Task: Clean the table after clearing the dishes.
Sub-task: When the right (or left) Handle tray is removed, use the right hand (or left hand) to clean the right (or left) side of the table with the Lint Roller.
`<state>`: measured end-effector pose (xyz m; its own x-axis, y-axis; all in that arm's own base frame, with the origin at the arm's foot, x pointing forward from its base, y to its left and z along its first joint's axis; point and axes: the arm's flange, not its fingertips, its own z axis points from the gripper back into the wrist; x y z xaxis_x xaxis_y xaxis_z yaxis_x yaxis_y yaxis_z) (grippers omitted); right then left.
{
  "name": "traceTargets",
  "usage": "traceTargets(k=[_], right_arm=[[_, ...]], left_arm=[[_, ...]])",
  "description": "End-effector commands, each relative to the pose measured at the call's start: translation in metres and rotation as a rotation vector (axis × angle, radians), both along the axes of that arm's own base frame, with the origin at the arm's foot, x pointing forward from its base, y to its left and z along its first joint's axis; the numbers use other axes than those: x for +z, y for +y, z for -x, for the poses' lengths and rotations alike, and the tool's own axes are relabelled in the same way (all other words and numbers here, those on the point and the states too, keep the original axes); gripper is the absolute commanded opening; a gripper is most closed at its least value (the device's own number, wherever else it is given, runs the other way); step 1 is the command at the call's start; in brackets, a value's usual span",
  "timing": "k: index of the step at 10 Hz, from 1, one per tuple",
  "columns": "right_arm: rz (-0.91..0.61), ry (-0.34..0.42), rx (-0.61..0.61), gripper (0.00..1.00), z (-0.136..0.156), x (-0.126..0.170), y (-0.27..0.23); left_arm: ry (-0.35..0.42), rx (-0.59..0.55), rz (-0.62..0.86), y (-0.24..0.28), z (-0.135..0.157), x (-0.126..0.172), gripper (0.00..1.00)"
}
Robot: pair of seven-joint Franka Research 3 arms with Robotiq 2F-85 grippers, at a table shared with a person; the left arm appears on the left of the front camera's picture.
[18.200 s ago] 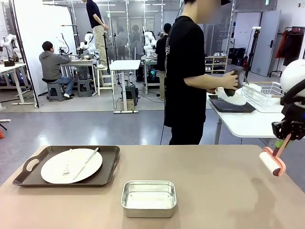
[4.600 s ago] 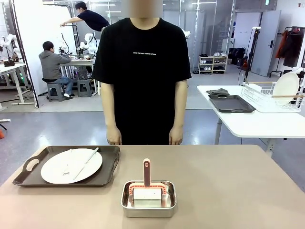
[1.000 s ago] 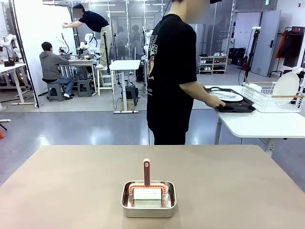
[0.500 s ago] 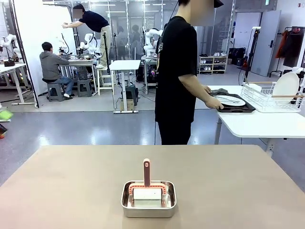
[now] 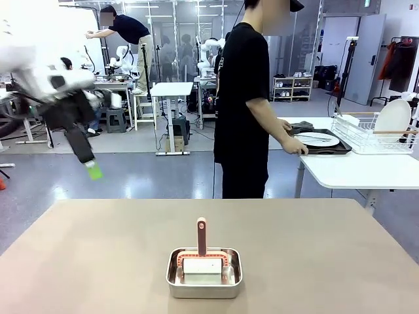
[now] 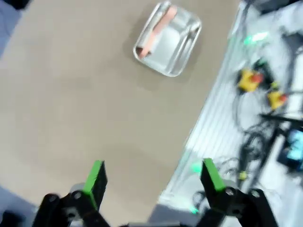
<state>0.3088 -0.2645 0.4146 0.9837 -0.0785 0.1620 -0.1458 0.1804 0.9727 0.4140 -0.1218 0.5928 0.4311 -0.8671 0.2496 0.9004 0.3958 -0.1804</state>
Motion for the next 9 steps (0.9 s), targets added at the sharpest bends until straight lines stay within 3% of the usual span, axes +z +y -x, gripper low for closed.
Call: traceTargets(k=[1,4,5,6,9], right_arm=[[0.003,-0.002,-0.002,1.0,0.002,0.004,0.0],[0.003,-0.002,-0.002,1.0,0.002,0.004,0.0],[0.003,-0.002,-0.002,1.0,0.002,0.004,0.0],[0.003,-0.002,-0.002,1.0,0.002,0.004,0.0],[0.003,-0.002,-0.002,1.0,0.002,0.004,0.0]], left_arm=[[-0.193,-0.141,-0.092,-0.015,-0.006,-0.031,1.0],[-0.177,-0.336,-0.12,-0.068,0.005,-0.067,1.0],[-0.123,-0.342,-0.099,-0.078,0.014,-0.073,1.0],[-0.169,-0.297,-0.146,-0.067,-0.001,-0.06,1.0],[-0.169,-0.297,-0.146,-0.067,-0.001,-0.06,1.0]])
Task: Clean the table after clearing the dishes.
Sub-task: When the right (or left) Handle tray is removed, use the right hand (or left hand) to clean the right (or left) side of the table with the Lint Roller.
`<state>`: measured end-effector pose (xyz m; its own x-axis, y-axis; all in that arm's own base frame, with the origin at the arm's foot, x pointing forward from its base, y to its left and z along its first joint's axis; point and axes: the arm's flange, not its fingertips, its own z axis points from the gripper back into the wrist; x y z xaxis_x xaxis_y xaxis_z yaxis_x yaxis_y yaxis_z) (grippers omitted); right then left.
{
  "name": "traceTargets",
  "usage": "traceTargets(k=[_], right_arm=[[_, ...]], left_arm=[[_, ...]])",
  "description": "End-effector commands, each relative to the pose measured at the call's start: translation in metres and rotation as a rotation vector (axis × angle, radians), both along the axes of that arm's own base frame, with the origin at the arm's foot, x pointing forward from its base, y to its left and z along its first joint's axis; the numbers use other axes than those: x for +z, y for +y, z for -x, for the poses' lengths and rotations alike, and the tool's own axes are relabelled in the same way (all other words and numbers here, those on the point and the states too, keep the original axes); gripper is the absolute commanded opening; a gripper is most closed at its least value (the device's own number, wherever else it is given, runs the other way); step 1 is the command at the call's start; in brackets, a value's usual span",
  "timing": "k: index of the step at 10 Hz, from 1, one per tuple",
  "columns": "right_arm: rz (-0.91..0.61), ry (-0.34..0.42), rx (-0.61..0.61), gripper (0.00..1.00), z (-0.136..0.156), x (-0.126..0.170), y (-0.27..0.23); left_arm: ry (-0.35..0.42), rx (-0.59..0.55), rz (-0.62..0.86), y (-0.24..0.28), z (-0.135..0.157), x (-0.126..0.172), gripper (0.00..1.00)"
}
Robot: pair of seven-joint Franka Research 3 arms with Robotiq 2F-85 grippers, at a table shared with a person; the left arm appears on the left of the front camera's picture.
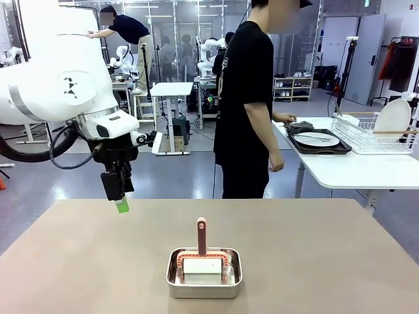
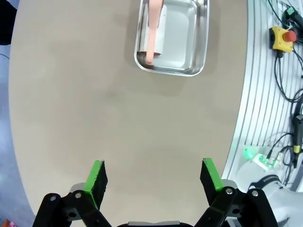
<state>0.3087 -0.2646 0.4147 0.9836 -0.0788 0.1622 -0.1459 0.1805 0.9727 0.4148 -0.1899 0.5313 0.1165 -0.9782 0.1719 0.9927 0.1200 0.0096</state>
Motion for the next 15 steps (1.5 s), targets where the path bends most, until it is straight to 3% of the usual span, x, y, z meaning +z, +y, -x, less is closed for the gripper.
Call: traceTargets(k=[1,3,5,6,10,15], right_arm=[[0.002,-0.002,-0.002,1.0,0.002,0.004,0.001],[0.002,-0.002,-0.002,1.0,0.002,0.004,0.001],[0.002,-0.002,-0.002,1.0,0.002,0.004,0.001],[0.002,-0.002,-0.002,1.0,0.002,0.004,0.001],[0.002,-0.002,-0.002,1.0,0.002,0.004,0.001],[0.002,-0.002,-0.002,1.0,0.002,0.004,0.001]], left_arm=[[-0.008,0.003,-0.013,0.001,0.0,0.002,1.0],[-0.002,0.002,0.001,0.001,-0.001,0.001,1.0],[-0.054,-0.119,-0.006,-0.054,-0.026,0.001,1.0],[-0.037,-0.144,-0.025,-0.071,-0.031,0.0,1.0],[0.003,-0.159,-0.07,-0.124,-0.05,-0.03,1.0],[-0.01,-0.146,-0.166,-0.168,-0.061,-0.045,1.0]])
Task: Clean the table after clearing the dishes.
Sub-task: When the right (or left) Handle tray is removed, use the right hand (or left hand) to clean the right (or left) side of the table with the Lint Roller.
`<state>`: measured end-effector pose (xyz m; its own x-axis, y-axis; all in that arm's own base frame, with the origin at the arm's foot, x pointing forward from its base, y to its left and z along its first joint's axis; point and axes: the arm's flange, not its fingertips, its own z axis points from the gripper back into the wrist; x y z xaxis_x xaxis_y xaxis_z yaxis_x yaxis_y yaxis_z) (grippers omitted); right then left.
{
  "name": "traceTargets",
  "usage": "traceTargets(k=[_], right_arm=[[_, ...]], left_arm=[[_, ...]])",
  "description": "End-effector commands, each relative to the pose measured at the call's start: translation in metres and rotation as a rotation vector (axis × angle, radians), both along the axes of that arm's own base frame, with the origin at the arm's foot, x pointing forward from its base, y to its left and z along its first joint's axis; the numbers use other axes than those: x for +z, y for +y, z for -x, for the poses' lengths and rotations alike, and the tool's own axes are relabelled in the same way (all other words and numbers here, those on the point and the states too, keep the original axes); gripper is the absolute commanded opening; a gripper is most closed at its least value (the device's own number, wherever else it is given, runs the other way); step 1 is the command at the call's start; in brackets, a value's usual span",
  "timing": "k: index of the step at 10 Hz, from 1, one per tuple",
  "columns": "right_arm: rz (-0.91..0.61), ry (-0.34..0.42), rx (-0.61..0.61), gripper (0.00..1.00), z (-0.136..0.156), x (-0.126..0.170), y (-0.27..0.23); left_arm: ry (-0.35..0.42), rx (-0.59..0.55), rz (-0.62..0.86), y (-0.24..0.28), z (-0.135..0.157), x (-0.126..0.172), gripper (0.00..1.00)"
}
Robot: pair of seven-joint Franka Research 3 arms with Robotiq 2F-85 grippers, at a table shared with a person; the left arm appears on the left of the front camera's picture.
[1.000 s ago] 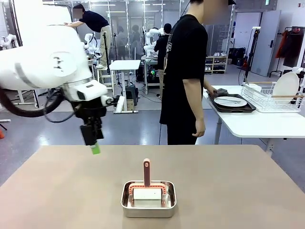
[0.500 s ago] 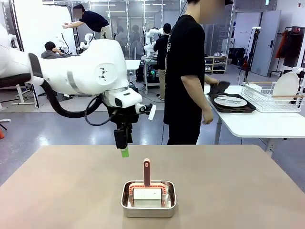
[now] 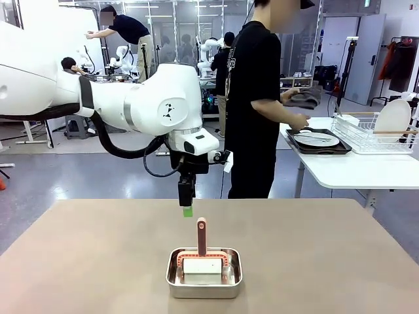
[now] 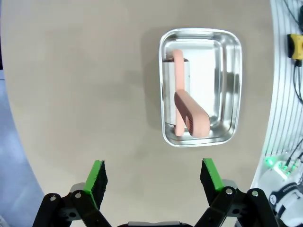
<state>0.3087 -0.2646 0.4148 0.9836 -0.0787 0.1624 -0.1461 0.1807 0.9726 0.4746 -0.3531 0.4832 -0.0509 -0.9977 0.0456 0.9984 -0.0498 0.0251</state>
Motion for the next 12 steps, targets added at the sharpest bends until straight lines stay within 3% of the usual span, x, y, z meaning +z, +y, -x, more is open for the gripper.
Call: traceTargets(k=[1,5,12], right_arm=[[0.002,-0.002,-0.002,1.0,0.002,0.004,0.001],[0.002,-0.002,-0.002,1.0,0.002,0.004,0.001],[0.002,-0.002,-0.002,1.0,0.002,0.004,0.001]], left_arm=[[0.028,0.027,-0.041,-0.008,0.001,0.002,1.0],[0.106,0.033,-0.05,-0.021,0.012,-0.002,1.0],[0.059,0.066,-0.064,-0.043,0.054,-0.023,1.0]])
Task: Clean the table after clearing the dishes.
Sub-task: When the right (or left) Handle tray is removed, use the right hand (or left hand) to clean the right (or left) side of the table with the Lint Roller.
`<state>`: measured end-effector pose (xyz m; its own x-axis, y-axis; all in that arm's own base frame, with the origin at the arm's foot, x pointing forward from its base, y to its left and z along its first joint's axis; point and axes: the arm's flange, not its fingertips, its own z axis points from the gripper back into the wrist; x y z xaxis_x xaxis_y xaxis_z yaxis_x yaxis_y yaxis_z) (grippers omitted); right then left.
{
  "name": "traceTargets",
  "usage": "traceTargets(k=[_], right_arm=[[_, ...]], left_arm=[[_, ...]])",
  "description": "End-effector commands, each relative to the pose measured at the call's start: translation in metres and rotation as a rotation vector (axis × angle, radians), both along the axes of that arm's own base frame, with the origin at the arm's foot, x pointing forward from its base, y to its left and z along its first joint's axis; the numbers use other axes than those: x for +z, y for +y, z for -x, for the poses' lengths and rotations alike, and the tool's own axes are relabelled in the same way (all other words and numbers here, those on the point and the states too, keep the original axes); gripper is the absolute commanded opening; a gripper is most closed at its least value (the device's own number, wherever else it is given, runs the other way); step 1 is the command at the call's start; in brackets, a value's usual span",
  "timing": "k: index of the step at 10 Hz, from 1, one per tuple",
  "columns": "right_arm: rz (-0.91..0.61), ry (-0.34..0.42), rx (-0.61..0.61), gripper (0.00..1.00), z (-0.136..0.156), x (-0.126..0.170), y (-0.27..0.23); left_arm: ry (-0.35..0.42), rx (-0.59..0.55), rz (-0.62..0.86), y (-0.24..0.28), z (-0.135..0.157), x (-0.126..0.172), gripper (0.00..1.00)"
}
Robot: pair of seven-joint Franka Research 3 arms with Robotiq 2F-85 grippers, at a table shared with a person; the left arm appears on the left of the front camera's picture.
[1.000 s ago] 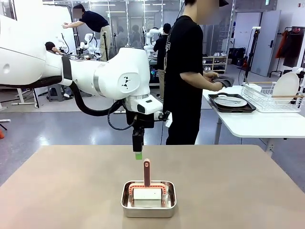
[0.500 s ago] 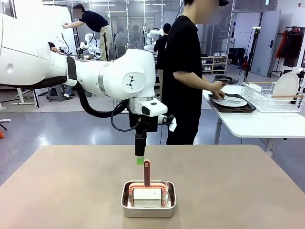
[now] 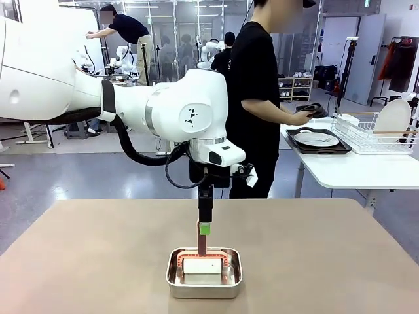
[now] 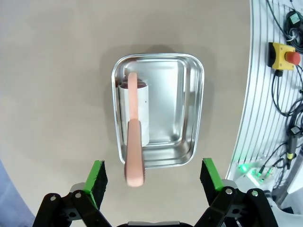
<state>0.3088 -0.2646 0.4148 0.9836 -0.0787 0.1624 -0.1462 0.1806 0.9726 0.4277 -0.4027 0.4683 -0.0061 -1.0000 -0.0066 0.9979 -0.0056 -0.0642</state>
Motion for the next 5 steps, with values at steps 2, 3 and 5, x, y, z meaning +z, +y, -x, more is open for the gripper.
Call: traceTargets(k=[2,3,5], right_arm=[[0.002,-0.002,-0.002,1.0,0.002,0.004,0.001],[0.002,-0.002,-0.002,1.0,0.002,0.004,0.001],[0.002,-0.002,-0.002,1.0,0.002,0.004,0.001]], left_arm=[[-0.038,0.029,-0.008,0.012,0.013,-0.009,1.0],[-0.041,0.022,-0.014,0.014,0.016,-0.011,1.0],[-0.06,0.009,-0.014,0.017,0.018,-0.021,1.0]])
